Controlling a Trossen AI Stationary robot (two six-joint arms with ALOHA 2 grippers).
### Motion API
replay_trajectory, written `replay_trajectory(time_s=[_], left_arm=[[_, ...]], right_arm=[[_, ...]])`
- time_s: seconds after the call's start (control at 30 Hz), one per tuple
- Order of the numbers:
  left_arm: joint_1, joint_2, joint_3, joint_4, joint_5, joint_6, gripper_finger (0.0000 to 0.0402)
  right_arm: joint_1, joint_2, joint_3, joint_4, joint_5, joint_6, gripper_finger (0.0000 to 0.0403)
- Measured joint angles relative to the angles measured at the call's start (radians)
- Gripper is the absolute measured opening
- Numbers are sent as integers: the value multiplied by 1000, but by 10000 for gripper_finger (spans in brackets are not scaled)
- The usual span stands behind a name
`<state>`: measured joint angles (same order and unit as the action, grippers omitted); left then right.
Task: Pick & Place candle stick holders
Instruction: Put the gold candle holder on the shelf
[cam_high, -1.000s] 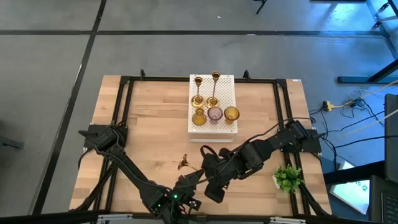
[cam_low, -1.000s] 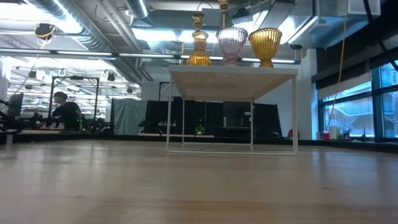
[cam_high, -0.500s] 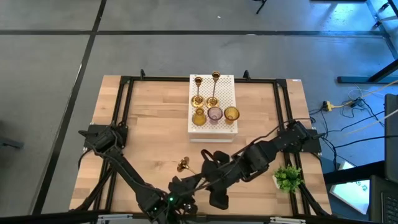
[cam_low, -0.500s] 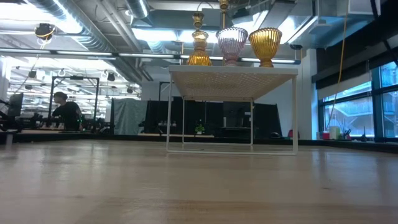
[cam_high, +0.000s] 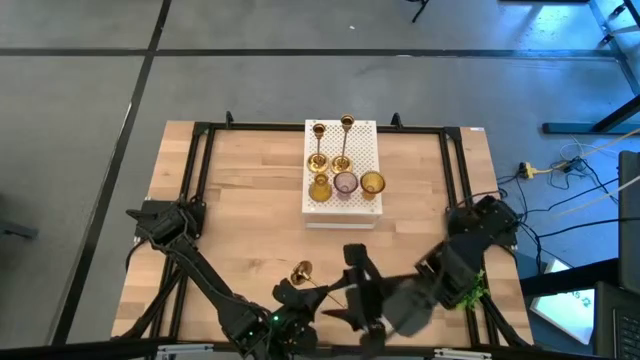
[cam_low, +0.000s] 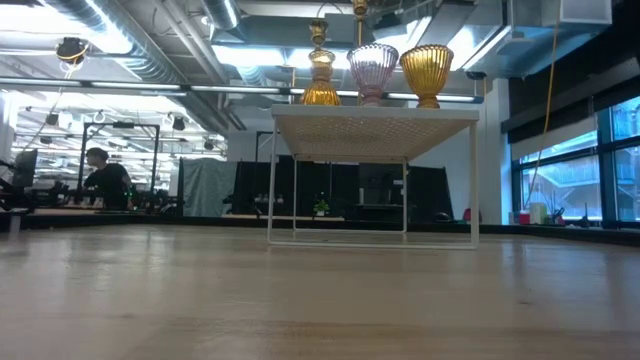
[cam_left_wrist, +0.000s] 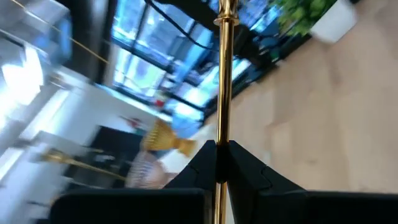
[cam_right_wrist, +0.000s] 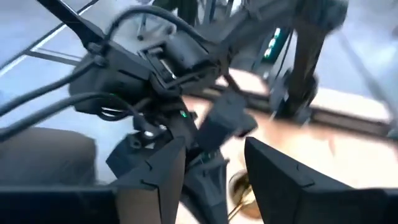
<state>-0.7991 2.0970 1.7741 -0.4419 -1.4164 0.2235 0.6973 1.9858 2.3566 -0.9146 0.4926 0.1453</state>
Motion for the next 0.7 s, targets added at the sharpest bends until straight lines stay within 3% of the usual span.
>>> replay_trajectory(time_s=[0.23,0.4,0.7], left_arm=[[-9,-56,0,-155,127,-338,12],[-40,-83,0,-230,108,-486,12],[-108,-102,0,-236,29,-567,12]], right_arm=[[98,-7,0,1,223,-118,169],[165,-7,-1,-15,335,-131,169],[250,14,-17,-124,477,-33,169]])
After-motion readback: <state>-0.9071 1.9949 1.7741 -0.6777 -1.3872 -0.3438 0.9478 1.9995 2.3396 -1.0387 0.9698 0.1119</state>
